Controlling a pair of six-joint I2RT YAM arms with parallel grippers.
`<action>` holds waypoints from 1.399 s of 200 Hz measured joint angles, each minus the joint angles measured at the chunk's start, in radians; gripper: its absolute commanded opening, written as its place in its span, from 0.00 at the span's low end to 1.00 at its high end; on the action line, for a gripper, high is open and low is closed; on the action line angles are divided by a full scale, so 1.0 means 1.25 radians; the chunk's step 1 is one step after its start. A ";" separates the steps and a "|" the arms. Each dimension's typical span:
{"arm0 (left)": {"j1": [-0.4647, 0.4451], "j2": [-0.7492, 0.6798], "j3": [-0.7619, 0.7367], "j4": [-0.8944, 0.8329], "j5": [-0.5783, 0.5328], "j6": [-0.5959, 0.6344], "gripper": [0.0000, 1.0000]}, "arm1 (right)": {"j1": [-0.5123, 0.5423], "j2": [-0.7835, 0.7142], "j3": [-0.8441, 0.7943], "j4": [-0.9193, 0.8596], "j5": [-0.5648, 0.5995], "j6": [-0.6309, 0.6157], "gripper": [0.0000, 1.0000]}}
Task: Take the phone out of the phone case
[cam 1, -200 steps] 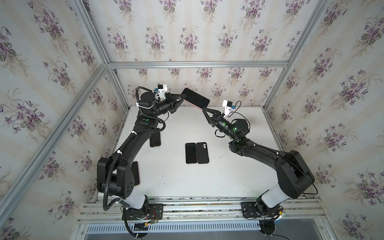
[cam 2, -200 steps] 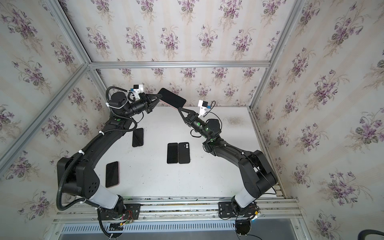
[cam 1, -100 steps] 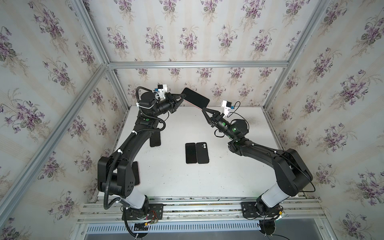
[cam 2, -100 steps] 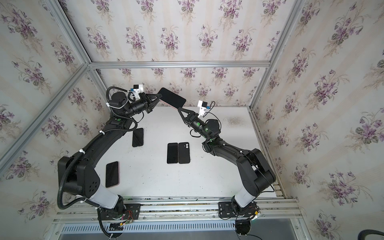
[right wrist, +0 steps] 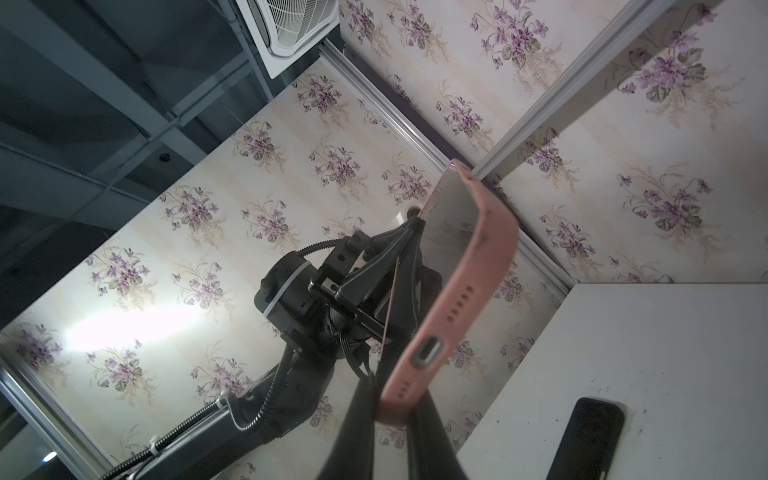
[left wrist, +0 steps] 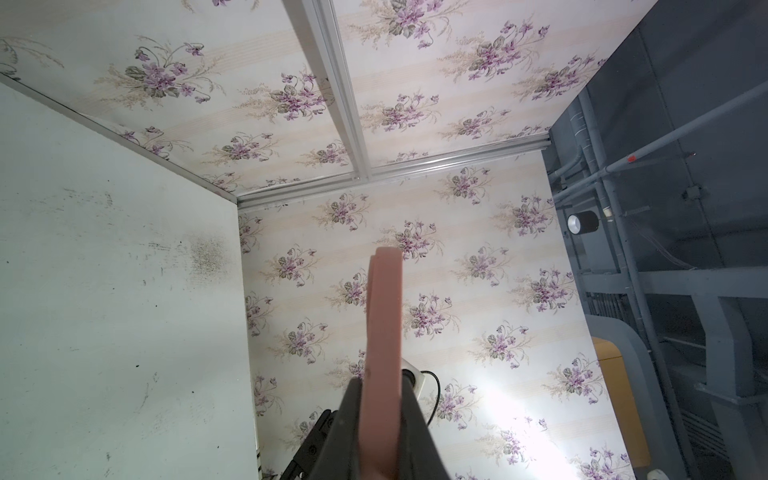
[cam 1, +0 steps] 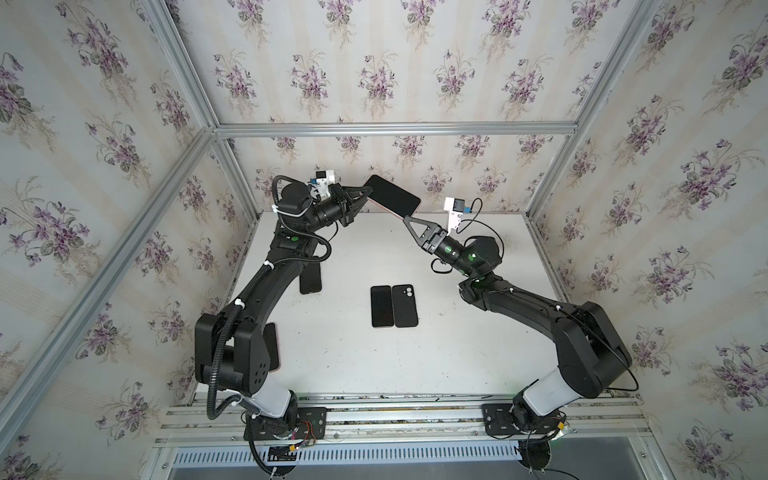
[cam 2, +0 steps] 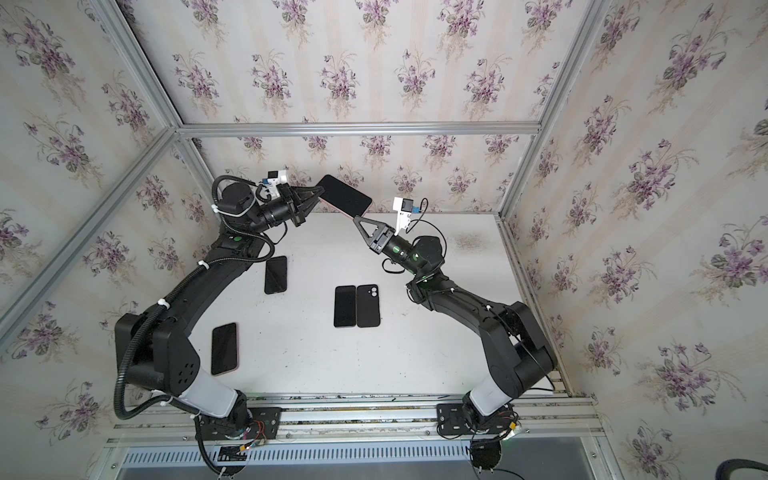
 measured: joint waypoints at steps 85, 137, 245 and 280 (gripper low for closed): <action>-0.002 -0.014 -0.005 -0.007 -0.047 -0.022 0.00 | -0.023 -0.018 0.096 -0.217 -0.086 -0.253 0.12; -0.003 -0.015 0.005 -0.027 -0.031 -0.028 0.00 | -0.029 -0.055 0.121 -0.355 -0.108 -0.414 0.24; -0.016 -0.002 0.049 -0.072 0.103 -0.031 0.00 | -0.077 -0.147 0.062 -0.521 -0.059 -0.563 0.37; -0.014 0.000 0.073 -0.097 0.106 -0.001 0.00 | -0.099 -0.187 0.015 -0.507 -0.083 -0.523 0.56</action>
